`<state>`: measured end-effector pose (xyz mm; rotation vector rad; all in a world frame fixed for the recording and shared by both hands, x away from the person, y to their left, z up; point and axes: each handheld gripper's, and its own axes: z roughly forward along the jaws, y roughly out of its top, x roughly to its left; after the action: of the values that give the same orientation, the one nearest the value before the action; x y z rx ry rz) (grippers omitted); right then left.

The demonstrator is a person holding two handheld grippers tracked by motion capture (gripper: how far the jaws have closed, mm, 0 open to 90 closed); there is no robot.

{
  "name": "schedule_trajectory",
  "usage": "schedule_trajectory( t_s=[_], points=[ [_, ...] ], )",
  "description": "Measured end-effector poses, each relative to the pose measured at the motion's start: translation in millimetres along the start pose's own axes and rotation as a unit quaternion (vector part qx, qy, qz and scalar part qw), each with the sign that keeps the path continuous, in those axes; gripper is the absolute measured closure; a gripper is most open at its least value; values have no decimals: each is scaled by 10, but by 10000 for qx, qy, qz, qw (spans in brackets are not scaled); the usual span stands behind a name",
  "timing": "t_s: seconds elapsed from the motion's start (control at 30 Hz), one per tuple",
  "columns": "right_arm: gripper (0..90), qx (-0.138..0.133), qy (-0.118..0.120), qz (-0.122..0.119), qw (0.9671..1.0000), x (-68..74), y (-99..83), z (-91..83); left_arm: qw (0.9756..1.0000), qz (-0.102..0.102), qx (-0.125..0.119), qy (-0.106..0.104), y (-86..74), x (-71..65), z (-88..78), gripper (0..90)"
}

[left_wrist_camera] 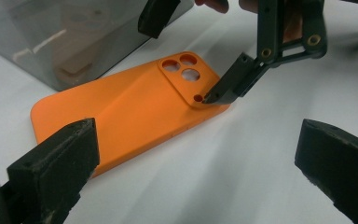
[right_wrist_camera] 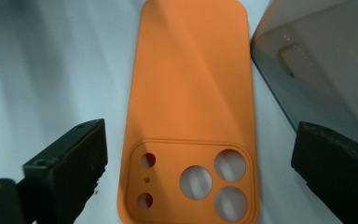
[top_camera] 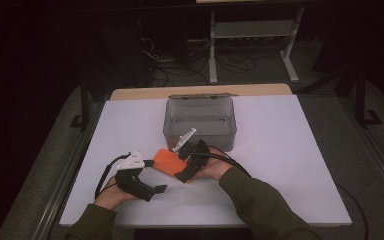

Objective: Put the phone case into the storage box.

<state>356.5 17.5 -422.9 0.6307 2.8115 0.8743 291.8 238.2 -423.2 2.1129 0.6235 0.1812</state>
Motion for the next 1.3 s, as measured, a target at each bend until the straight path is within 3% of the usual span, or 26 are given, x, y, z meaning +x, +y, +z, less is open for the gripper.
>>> schedule_trajectory(
  t_s=[0.83,1.3],
  points=[
    [56,241,44,42,9997,21,9,225,10000,2,-13,-4,0,-1,-2,0],
    [95,267,31,6,9996,31,16,240,10000,2,-16,3,2,-1,-3,0]
  ],
)
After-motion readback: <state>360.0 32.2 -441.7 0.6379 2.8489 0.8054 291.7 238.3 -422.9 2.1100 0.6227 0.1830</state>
